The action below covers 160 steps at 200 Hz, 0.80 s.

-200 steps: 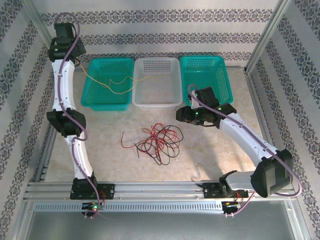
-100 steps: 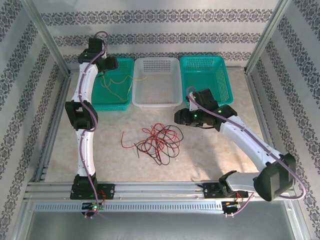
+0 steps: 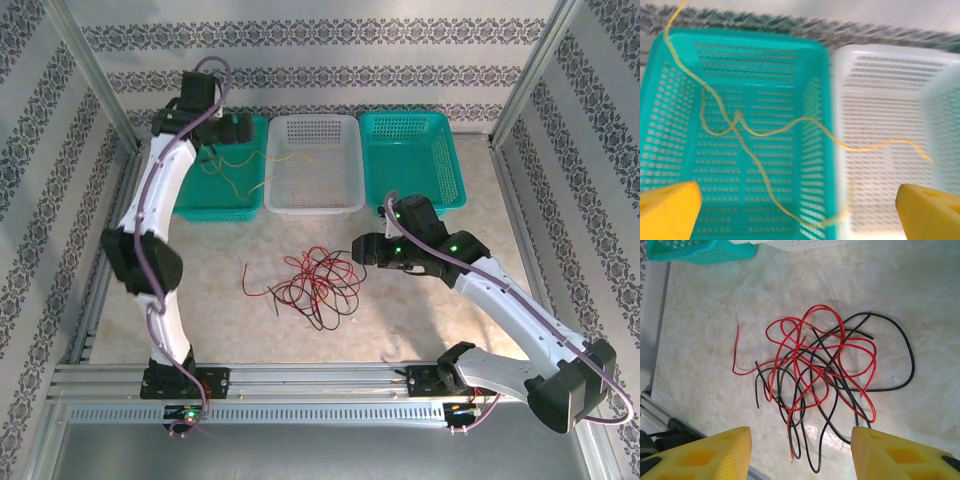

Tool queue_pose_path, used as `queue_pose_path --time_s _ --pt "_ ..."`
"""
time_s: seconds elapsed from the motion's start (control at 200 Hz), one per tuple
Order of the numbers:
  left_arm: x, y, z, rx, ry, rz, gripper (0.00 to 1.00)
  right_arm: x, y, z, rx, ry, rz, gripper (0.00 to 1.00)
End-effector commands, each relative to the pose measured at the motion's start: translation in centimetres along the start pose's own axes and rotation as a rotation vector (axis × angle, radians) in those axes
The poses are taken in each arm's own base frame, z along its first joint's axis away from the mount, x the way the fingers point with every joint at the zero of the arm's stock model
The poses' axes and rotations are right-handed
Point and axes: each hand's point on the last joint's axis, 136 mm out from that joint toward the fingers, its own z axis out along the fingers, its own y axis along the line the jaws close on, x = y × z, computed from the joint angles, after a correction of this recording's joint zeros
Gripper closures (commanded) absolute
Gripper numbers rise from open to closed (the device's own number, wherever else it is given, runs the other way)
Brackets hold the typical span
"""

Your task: Untangle the cables

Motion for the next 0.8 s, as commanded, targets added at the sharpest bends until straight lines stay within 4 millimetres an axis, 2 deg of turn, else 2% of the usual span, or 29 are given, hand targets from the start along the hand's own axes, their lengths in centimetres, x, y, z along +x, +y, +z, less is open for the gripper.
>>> queue_pose_path --time_s 0.0,0.065,0.1,0.17,0.265,0.37,0.45,0.565,0.685,0.795 --pt "-0.5 -4.7 -5.7 0.201 -0.169 -0.111 0.0 1.2 -1.3 1.7 0.037 0.038 0.009 0.44" --pt "1.3 -7.4 -8.1 0.34 -0.204 -0.168 0.0 1.7 -2.3 3.1 0.064 0.06 0.023 0.44" --pt "3.2 -8.6 -8.8 0.373 -0.185 -0.158 0.01 2.0 -2.8 3.9 0.073 0.077 0.028 0.44" --pt "7.5 -11.0 -9.7 0.411 -0.112 -0.085 0.05 2.8 -3.7 5.5 0.092 0.127 0.036 0.45" --pt "14.2 -13.2 -9.6 0.442 0.011 -0.004 0.06 3.8 -4.7 7.2 0.117 0.188 0.045 0.49" --pt "20.1 -14.3 -8.5 0.448 0.148 -0.002 0.07 4.7 -5.6 8.4 0.132 0.223 0.037 0.56" --pt "23.3 -15.2 -7.1 0.464 0.23 -0.042 0.08 5.4 -6.2 9.2 0.138 0.247 0.039 0.6" --pt "27.6 -17.1 -4.8 0.49 0.368 -0.052 0.17 6.1 -6.9 10.4 0.149 0.273 0.032 0.64" --pt "30.8 -18.1 -2.4 0.418 0.463 0.033 0.26 6.1 -6.9 10.9 0.151 0.281 0.02 0.79" --pt "31.4 -17.4 -0.1 0.296 0.47 0.108 0.27 5.7 -5.6 10.1 0.133 0.265 -0.013 0.92"
